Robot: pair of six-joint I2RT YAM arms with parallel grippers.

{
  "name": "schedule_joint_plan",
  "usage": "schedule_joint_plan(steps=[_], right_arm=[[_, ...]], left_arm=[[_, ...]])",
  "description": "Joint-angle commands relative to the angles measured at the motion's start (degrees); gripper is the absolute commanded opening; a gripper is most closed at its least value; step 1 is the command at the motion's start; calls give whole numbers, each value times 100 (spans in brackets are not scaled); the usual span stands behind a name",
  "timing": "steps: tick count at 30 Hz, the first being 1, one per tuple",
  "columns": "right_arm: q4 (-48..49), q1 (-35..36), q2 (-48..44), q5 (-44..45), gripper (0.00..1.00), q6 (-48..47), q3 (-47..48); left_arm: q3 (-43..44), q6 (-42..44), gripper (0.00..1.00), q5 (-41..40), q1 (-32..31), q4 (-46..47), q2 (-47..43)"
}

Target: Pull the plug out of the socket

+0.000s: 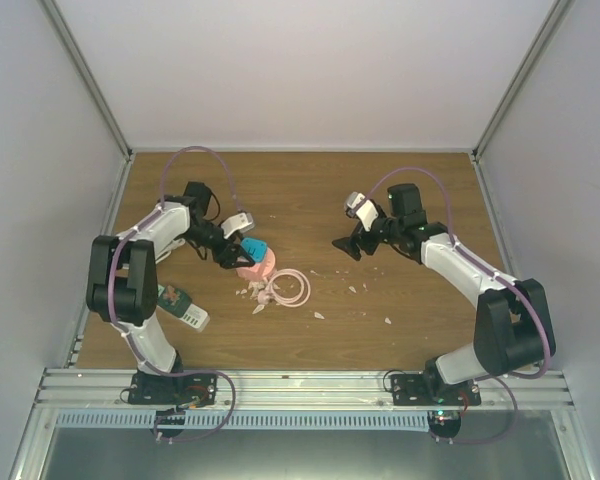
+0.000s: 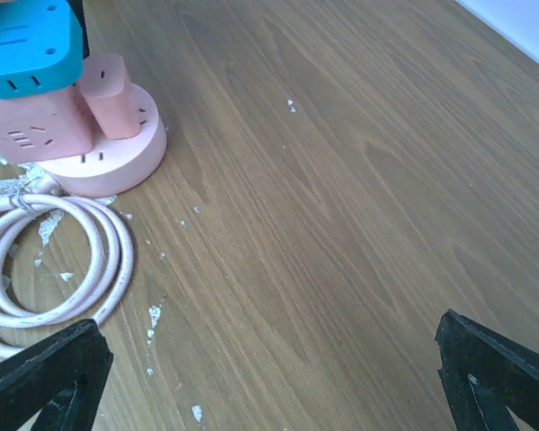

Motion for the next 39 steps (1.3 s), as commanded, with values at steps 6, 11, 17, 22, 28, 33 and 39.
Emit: schedule_joint_plan(steps=[6,11,17,22,28,33,39], right_arm=[[60,-186,-132,50,100,31,-91],[95,-219,-154,68,100,16,-132],[257,-230,-244,-41,100,34,-240],[542,-190,-319,-404,100,6,-407],[1160,-22,-227,-938,100,-176,-459],[1781,194,145,-1342,100,-111,-372],[1796,597,579,-1238,100,-400,-214]], left_arm=[[495,-1062,67,262,-469,1006,516],[679,-1377,67,414,-753,993,621],[932,-1529,69,851,-727,730,690],[1063,-1233,77,1069,-447,475,646],[1300,-712,81,1437,-280,44,701],[1382,-786,82,1772,-279,95,864],[1308,-1048,82,1790,-300,288,1047]])
